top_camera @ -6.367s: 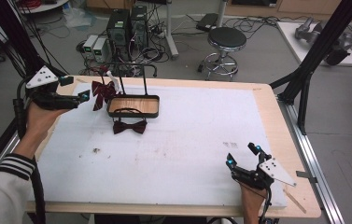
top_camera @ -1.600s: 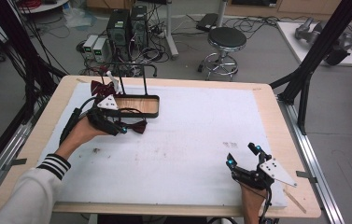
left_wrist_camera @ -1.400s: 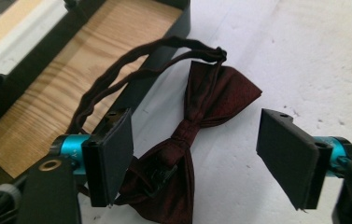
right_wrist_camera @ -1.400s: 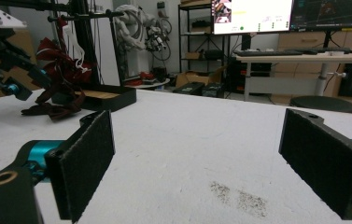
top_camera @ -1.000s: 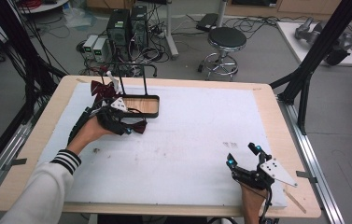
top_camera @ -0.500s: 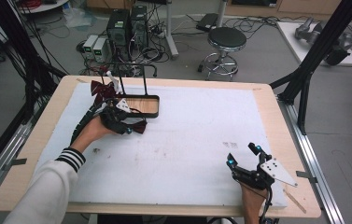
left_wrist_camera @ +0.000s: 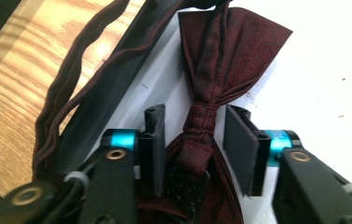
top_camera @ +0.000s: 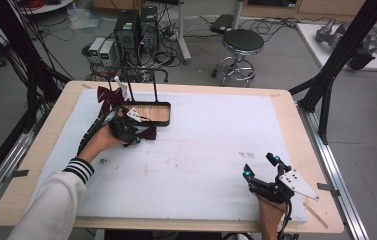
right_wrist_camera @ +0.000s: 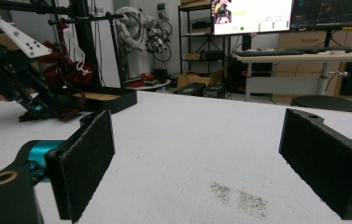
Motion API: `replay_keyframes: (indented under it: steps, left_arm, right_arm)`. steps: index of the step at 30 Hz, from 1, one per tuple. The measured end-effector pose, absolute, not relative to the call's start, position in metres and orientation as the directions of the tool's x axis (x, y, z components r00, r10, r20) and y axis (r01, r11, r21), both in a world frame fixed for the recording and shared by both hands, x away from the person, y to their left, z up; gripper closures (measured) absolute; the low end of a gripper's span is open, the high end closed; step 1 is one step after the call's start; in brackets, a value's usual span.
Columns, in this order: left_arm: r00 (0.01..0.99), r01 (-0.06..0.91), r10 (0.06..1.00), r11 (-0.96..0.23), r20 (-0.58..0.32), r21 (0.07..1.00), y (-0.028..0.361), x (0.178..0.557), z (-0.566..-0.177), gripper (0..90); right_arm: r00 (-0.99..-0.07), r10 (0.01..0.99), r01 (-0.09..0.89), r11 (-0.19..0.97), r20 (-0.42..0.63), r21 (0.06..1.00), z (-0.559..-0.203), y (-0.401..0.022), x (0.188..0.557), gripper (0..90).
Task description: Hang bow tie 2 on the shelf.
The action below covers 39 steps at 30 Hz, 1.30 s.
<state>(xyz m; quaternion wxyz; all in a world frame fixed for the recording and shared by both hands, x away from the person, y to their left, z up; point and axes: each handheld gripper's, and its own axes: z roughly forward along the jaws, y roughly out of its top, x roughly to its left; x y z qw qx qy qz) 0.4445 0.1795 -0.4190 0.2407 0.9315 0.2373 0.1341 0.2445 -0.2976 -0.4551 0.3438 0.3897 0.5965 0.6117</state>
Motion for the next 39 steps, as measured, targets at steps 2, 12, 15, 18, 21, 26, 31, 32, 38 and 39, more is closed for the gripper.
replay_keyframes:
  steps: [2, 12, 15, 18, 21, 26, 31, 32, 38, 39]
  left_arm:
    - [0.849, 0.382, 0.511, -0.772, 0.138, 0.508, 0.179, 0.444, -0.418, 64.4]
    - [0.845, 0.403, 0.522, -0.764, 0.117, 0.505, 0.180, 0.442, -0.417, 75.3]
    - [0.845, 0.402, 0.522, -0.763, 0.115, 0.507, 0.181, 0.442, -0.417, 75.5]
    - [0.845, 0.402, 0.523, -0.759, 0.111, 0.512, 0.181, 0.442, -0.416, 75.7]
    - [0.847, 0.402, 0.523, -0.745, 0.091, 0.532, 0.181, 0.440, -0.416, 75.9]
    - [0.845, 0.398, 0.528, -0.729, 0.088, 0.557, 0.182, 0.439, -0.412, 75.9]
    - [0.837, 0.384, 0.541, -0.692, 0.086, 0.611, 0.186, 0.437, -0.404, 76.0]
    - [0.831, 0.379, 0.549, -0.680, 0.093, 0.628, 0.189, 0.436, -0.402, 76.0]
    - [0.821, 0.371, 0.563, -0.649, 0.092, 0.664, 0.193, 0.434, -0.397, 76.0]
    - [0.816, 0.365, 0.572, -0.624, 0.086, 0.691, 0.194, 0.433, -0.395, 76.0]
  right_arm:
    - [-0.460, 0.885, 0.045, -0.053, 0.067, 0.998, -0.455, -0.297, 0.245, 9.6]
    - [-0.460, 0.885, 0.043, -0.051, 0.065, 0.998, -0.455, -0.298, 0.244, 9.6]
    - [-0.462, 0.885, 0.039, -0.049, 0.062, 0.998, -0.455, -0.298, 0.245, 9.6]
    - [-0.462, 0.885, 0.040, -0.050, 0.062, 0.998, -0.455, -0.298, 0.245, 9.6]
    - [-0.461, 0.885, 0.040, -0.048, 0.061, 0.998, -0.455, -0.298, 0.245, 9.6]
    - [-0.460, 0.886, 0.039, -0.047, 0.060, 0.998, -0.455, -0.298, 0.245, 9.6]
    - [-0.460, 0.886, 0.040, -0.047, 0.060, 0.998, -0.455, -0.298, 0.245, 9.6]
    - [-0.460, 0.886, 0.040, -0.047, 0.060, 0.998, -0.455, -0.298, 0.245, 9.6]
    - [-0.460, 0.886, 0.041, -0.046, 0.059, 0.998, -0.455, -0.297, 0.245, 9.6]
    - [-0.459, 0.886, 0.041, -0.047, 0.061, 0.998, -0.455, -0.297, 0.244, 9.6]
